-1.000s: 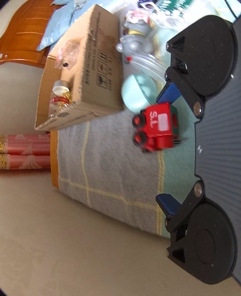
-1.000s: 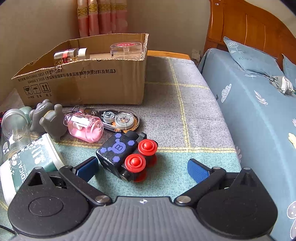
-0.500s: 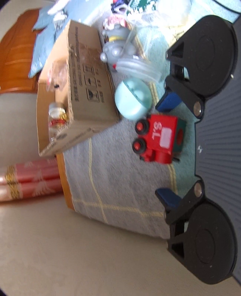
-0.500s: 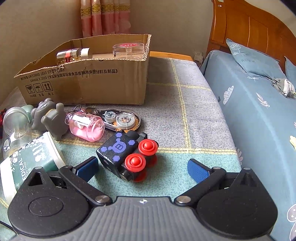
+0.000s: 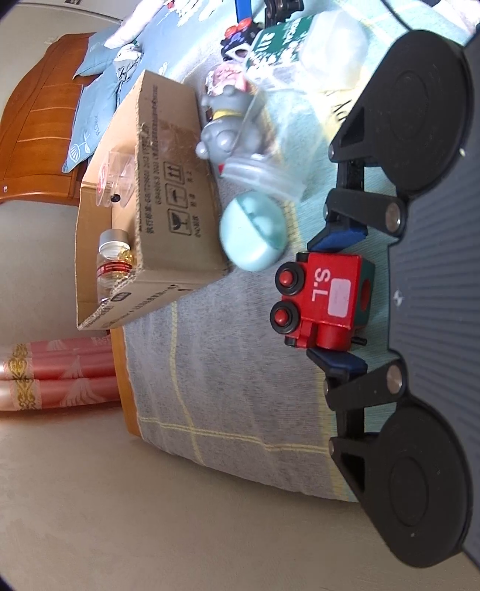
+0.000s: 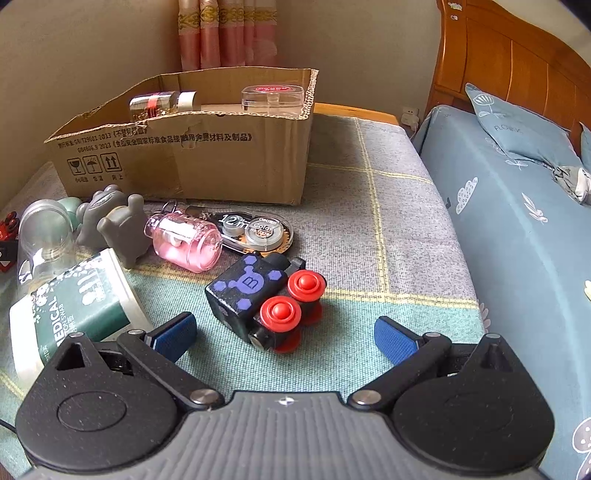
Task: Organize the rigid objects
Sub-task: 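Close the right tool on the blue B toy with red wheels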
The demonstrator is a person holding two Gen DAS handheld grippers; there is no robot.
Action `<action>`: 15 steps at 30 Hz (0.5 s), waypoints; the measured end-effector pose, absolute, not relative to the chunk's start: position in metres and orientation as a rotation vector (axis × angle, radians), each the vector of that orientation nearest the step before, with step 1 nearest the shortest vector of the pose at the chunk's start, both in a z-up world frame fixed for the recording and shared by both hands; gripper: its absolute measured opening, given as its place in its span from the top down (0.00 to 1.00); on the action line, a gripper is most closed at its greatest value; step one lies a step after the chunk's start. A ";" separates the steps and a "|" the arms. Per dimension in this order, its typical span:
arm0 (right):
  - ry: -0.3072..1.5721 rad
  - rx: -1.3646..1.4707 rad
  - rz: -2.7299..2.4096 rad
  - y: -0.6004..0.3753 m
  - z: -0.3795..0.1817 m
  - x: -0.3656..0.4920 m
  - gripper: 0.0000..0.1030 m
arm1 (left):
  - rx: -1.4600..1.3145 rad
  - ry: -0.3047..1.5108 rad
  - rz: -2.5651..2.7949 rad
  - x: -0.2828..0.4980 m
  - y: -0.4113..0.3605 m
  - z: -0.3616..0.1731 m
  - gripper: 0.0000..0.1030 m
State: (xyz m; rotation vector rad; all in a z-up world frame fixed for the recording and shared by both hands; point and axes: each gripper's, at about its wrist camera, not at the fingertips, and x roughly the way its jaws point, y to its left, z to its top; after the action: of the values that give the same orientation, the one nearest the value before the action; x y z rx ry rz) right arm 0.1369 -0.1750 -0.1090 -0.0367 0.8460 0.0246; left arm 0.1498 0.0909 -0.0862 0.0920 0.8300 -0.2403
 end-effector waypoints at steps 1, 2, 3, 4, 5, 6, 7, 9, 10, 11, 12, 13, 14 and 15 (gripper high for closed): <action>0.844 -0.042 0.036 -0.174 -0.109 0.136 0.00 | 0.084 0.832 -0.236 0.146 0.092 -0.087 0.50; 0.845 -0.047 0.049 -0.174 -0.109 0.136 0.00 | 0.078 0.834 -0.231 0.143 0.092 -0.087 0.50; 0.848 -0.053 0.064 -0.173 -0.108 0.138 0.00 | 0.075 0.831 -0.227 0.142 0.093 -0.087 0.50; 0.851 -0.058 0.077 -0.172 -0.108 0.141 0.00 | 0.076 0.829 -0.225 0.141 0.093 -0.087 0.50; 0.850 -0.064 0.088 -0.171 -0.108 0.144 0.00 | 0.077 0.829 -0.223 0.141 0.093 -0.088 0.50; 0.845 -0.075 0.109 -0.171 -0.108 0.146 0.00 | 0.078 0.830 -0.222 0.142 0.092 -0.087 0.50; 0.843 -0.083 0.130 -0.173 -0.108 0.148 0.00 | 0.077 0.833 -0.222 0.143 0.093 -0.087 0.50; 0.839 -0.103 0.175 -0.178 -0.107 0.150 0.00 | 0.078 0.836 -0.223 0.143 0.093 -0.087 0.50; 0.835 -0.112 0.197 -0.181 -0.107 0.151 0.00 | 0.079 0.836 -0.223 0.143 0.093 -0.087 0.50; 0.832 -0.124 0.226 -0.184 -0.107 0.153 0.00 | 0.079 0.835 -0.224 0.143 0.093 -0.087 0.50; 0.833 -0.137 0.258 -0.188 -0.107 0.155 0.00 | 0.078 0.834 -0.224 0.142 0.093 -0.087 0.50; 0.835 -0.148 0.283 -0.190 -0.106 0.158 0.00 | 0.077 0.832 -0.223 0.141 0.093 -0.087 0.50; 0.840 -0.161 0.309 -0.191 -0.105 0.162 0.00 | 0.077 0.831 -0.222 0.141 0.093 -0.087 0.50; 0.848 -0.175 0.337 -0.191 -0.105 0.166 0.00 | 0.075 0.831 -0.221 0.141 0.092 -0.087 0.50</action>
State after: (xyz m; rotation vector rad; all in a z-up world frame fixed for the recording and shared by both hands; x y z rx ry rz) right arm 0.1659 -0.1915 -0.1046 -0.1749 0.8483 0.3365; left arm 0.1409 0.0923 -0.0873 0.0755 0.8314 -0.2206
